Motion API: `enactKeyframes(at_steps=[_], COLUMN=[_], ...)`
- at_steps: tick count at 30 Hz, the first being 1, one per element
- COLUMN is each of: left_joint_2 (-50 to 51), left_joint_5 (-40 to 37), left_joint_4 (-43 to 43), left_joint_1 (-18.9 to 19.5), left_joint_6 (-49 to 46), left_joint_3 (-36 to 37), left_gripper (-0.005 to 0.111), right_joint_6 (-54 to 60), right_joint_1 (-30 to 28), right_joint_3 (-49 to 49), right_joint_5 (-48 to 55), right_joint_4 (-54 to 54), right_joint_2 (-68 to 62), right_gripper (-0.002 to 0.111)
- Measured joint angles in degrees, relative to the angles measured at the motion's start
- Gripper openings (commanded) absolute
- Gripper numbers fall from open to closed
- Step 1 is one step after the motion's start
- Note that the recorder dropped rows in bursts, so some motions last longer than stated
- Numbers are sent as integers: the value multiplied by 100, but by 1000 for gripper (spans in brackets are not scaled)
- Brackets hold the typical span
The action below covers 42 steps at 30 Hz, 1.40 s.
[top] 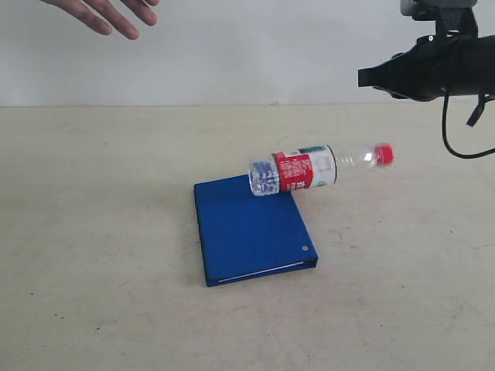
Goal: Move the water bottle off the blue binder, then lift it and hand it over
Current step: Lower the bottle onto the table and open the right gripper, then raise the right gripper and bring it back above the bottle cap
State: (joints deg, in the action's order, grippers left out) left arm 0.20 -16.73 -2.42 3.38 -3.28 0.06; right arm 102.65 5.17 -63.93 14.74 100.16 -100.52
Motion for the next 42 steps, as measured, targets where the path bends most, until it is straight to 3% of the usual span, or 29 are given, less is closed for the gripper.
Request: enactKeyframes(at_steps=[8,9,11,13,14,24,29,35,39,42], left_joint_2=[0,0,0,0,0,0,0,0,0,0], left_joint_5=[0,0,0,0,0,0,0,0,0,0], left_joint_4=[0,0,0,0,0,0,0,0,0,0], left_joint_1=[0,0,0,0,0,0,0,0,0,0], left_joint_6=[0,0,0,0,0,0,0,0,0,0], left_joint_3=[0,0,0,0,0,0,0,0,0,0], left_gripper=[4,4,4,4,4,4,4,4,4,4], right_joint_6=[678,678,686,787,814,-339,-59,-181,-1357,-2851], right_joint_1=[0,0,0,0,0,0,0,0,0,0], right_joint_3=[0,0,0,0,0,0,66,537,1159,1918], right_joint_5=[-373,-354,-326,-624,-935,-1826,-1255,-445,-306,5], right_joint_4=[-9,-21,-21,-183,-276,-117,-24,-703,-1302,-1614], right_joint_2=[349,349,349,349,349,-168,173,1908,3559,4652], right_gripper=[0,4,29,45,46,46,46,46,46,46])
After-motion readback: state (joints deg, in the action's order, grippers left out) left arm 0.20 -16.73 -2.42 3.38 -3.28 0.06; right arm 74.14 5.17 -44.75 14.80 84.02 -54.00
